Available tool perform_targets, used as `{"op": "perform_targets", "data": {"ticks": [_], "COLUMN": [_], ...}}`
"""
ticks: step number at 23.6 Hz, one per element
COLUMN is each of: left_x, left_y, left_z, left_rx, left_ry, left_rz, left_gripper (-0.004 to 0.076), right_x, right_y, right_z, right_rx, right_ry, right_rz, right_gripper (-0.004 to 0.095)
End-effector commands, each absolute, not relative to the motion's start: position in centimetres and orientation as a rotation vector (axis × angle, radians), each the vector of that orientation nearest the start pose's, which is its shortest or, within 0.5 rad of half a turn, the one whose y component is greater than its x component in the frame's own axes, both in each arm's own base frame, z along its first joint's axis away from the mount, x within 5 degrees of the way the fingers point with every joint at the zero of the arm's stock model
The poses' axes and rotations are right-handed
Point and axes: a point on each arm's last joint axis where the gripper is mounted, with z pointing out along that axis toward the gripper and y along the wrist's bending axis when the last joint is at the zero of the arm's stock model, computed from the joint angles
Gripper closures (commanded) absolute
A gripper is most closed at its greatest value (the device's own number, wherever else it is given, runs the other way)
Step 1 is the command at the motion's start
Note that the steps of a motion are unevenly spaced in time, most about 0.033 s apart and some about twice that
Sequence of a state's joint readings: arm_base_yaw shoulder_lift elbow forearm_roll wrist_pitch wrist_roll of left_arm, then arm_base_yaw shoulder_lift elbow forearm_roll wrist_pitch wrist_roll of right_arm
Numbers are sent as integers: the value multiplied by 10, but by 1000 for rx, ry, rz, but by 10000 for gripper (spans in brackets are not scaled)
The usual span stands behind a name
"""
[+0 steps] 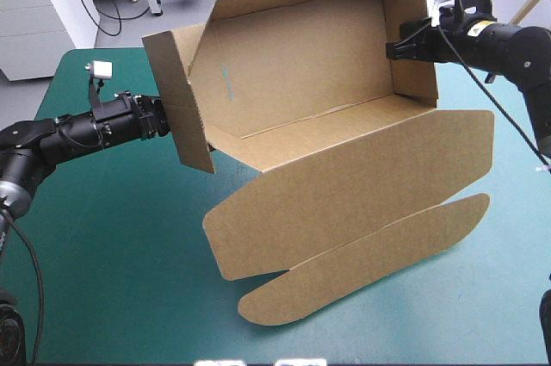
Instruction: Fold the box
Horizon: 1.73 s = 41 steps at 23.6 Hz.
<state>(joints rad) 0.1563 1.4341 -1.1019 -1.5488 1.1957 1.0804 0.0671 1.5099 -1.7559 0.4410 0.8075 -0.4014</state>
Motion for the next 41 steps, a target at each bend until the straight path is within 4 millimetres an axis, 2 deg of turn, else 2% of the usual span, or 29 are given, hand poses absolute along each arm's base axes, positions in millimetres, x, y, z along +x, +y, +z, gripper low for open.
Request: {"op": "perform_targets", "data": {"ticks": [1, 9, 19, 25, 30, 33, 38, 41], "left_x": [274, 271, 271, 268, 276, 279, 287, 287], "left_y": [-53, -70, -71, -89, -100, -118, -140, -149], "left_z": [388, 392, 393, 401, 404, 407, 424, 433], "left_rx": [428, 481, 496, 558, 488, 470, 379, 348], "left_ry": [1666, 1601, 1585, 1518, 1555, 1587, 1657, 1673], "left_rz": [-1416, -1459, -1453, -1482, -1396, -1315, -1067, -984], "left_gripper": [168, 168, 168, 168, 168, 168, 168, 168], "right_x": [314, 313, 313, 313, 313, 312, 313, 314], "right_y": [54, 68, 68, 69, 73, 75, 74, 73], "right_z": [503, 504, 504, 505, 505, 506, 506, 508], "right_rx": [-297, -298, -293, -280, -289, -293, -267, -248], "right_ry": [1811, 1801, 1799, 1786, 1784, 1779, 1774, 1761], "right_rz": [267, 154, 173, 190, 200, 185, 126, 121], "right_gripper": [925, 925, 925, 925, 925, 919, 919, 919]}}
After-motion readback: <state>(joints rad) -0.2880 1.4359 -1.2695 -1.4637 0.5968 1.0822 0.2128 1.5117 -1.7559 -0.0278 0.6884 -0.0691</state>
